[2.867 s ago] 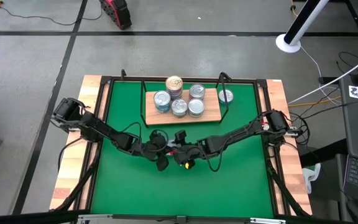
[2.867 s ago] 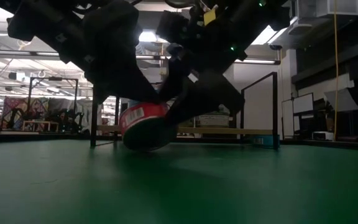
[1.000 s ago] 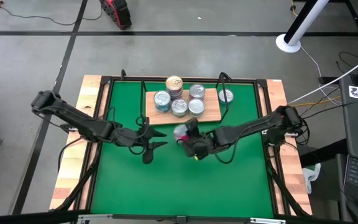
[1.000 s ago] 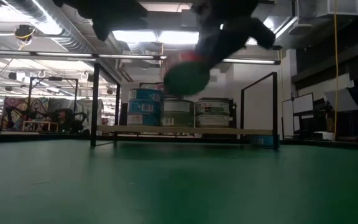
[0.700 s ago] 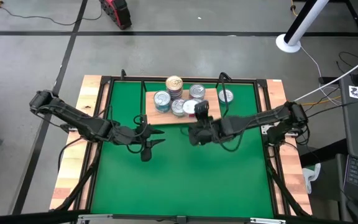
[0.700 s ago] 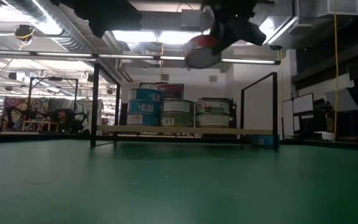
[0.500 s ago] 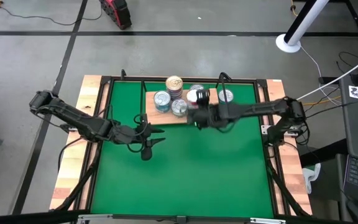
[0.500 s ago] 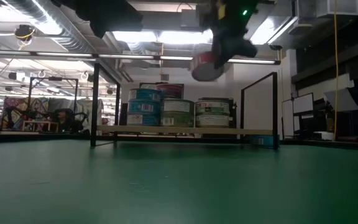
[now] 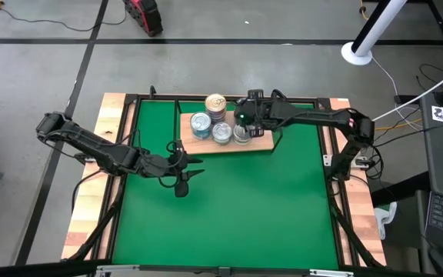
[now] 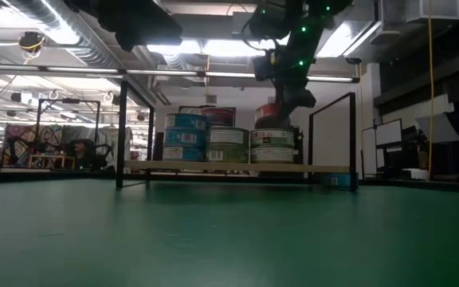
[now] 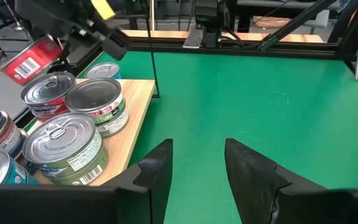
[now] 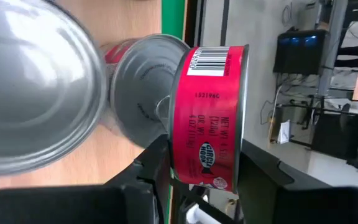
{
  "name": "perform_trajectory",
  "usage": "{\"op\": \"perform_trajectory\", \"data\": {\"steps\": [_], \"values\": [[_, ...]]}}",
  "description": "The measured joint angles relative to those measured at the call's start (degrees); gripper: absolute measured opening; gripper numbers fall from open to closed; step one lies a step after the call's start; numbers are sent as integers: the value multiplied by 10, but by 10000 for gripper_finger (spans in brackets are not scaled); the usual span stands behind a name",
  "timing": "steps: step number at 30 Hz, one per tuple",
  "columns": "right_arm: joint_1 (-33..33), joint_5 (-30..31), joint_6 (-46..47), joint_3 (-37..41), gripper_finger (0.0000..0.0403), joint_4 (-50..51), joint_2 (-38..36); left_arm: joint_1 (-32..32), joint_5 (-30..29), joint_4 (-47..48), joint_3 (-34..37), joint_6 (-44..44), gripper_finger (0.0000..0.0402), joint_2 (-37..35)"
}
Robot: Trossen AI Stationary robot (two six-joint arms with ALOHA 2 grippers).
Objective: Stack canned seafood by type on shelf
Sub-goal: Stack the red tuna can on top of the red tuna can on the shelf
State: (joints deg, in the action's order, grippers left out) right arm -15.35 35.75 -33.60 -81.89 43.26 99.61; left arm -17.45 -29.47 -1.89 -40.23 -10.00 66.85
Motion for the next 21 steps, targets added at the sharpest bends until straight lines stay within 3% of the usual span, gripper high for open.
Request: {"op": "perform_trajectory", "data": {"steps": [21], "values": [[-17, -25, -31, 33, 134, -60, 0, 0, 0, 0, 0, -3, 141, 0]]}}
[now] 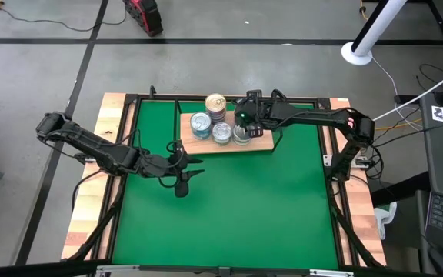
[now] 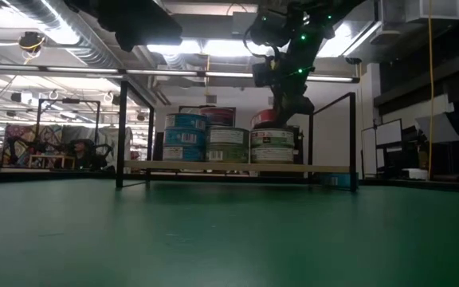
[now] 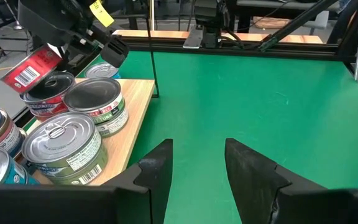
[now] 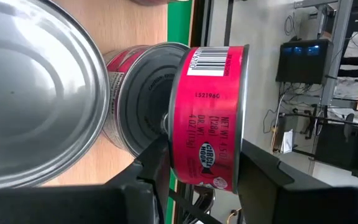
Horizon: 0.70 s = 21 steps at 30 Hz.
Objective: Stack canned seafood by type on shelf
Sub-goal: Stack the red tuna can on top of the red tuna can on the shelf
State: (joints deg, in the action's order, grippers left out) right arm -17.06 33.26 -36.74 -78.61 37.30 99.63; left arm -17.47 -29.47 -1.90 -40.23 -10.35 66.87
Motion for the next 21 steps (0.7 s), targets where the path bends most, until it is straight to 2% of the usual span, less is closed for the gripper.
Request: {"op": "perform_trajectory", "data": {"steps": [13, 21], "values": [[1, -8, 0, 0, 140, 1, 0, 0, 0, 0, 0, -1, 141, 0], [1, -11, 0, 0, 224, 3, 0, 0, 0, 0, 0, -1, 141, 0]]}}
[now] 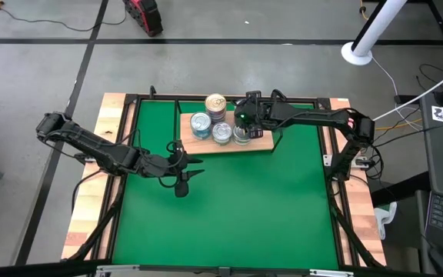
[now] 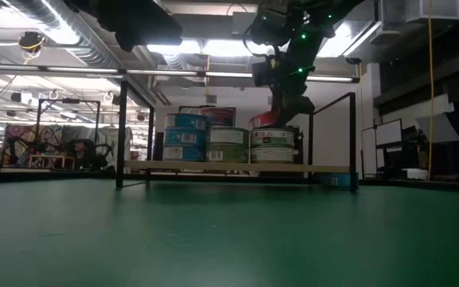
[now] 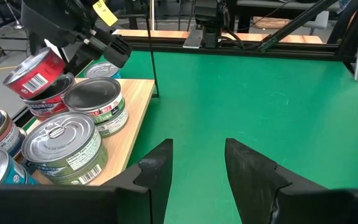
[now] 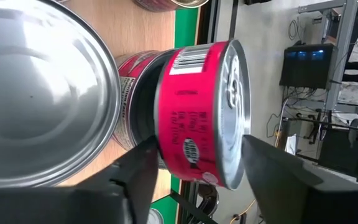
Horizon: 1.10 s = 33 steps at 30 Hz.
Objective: Stack canned seafood by type on shelf
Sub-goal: Stack the red tuna can on top of the red tuna can on the shelf, then adjust the shelf on the table
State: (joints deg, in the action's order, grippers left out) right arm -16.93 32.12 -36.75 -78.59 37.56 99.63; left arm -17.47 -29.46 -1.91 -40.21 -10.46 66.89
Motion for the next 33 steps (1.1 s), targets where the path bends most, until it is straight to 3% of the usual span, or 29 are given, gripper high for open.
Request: {"op": "perform_trajectory", "data": {"steps": [7, 21, 26, 33], "values": [[0, 2, -12, 0, 265, 5, 0, 0, 0, 0, 0, 0, 141, 0], [0, -51, -33, -42, 268, 81, 0, 0, 0, 0, 0, 0, 141, 0], [7, -41, -20, -96, 269, 163, 0, 0, 0, 0, 0, 0, 141, 0], [36, -33, 87, -225, 269, 358, 0, 0, 0, 0, 0, 0, 141, 0]]}}
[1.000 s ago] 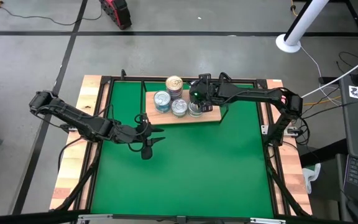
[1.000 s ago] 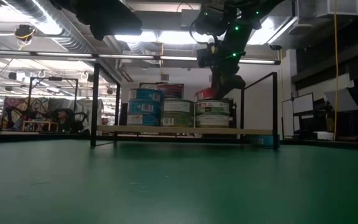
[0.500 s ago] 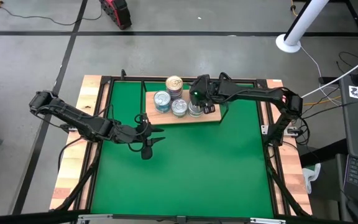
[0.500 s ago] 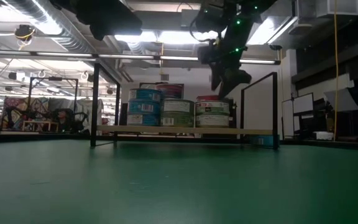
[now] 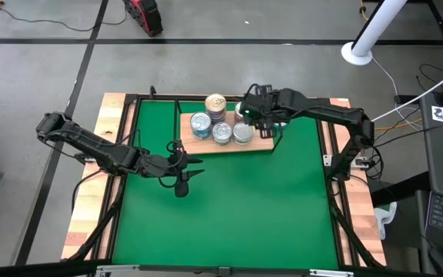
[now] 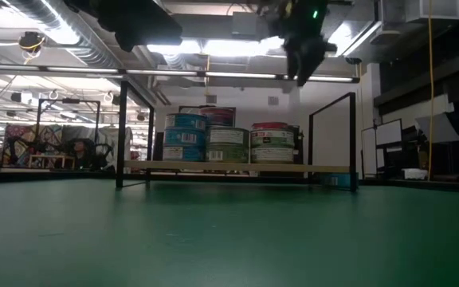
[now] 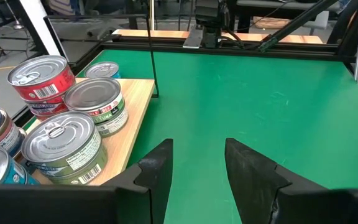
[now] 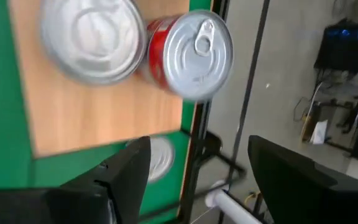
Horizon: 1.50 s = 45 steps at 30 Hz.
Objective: Stack canned seafood by type on shelf
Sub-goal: Adjust the shelf on the table
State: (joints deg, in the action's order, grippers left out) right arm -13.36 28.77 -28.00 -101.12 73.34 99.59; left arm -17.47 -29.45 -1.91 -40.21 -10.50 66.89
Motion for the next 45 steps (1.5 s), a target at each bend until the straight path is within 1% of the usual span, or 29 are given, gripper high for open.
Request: {"op": "perform_trajectory", "data": {"steps": [2, 4, 8, 10, 15, 21, 25, 28, 31, 35, 39, 42, 45], "values": [[8, -7, 22, -34, 269, 49, -3, 0, 0, 0, 0, 0, 141, 0], [12, -30, 39, -50, 269, 81, -15, 0, 0, 0, 0, -4, 141, 0], [4, -103, 77, -34, 269, 85, -69, 0, 0, 0, 0, -11, 141, 0], [-2, -117, 88, -10, 269, 85, -101, 0, 0, 0, 0, -11, 141, 0], [-20, -117, 117, 73, 269, 70, -181, 0, 0, 0, 0, -11, 141, 0], [-57, -127, 128, 207, 269, 51, -272, 0, 0, 0, 0, -11, 141, 0], [-78, -141, 128, 313, 269, -4, -317, 0, 0, 0, 0, -11, 141, 0], [-82, -138, 123, 390, 269, -57, -329, 0, 0, 0, 0, -11, 141, 0], [-82, -118, 71, 458, 269, -117, -329, 0, 0, 0, 0, -11, 141, 0], [-82, -96, -35, 540, 269, -232, -325, 0, 0, 0, 0, -14, 141, 0], [-82, -78, -100, 594, 269, -354, -327, 0, 0, 0, 0, -15, 141, 0], [-95, -92, -112, 611, 269, -391, -326, 0, 0, 0, 0, -15, 141, 0], [-114, -102, -110, 615, 269, -403, -326, 1, 0, 0, 0, -15, 141, 0]]}}
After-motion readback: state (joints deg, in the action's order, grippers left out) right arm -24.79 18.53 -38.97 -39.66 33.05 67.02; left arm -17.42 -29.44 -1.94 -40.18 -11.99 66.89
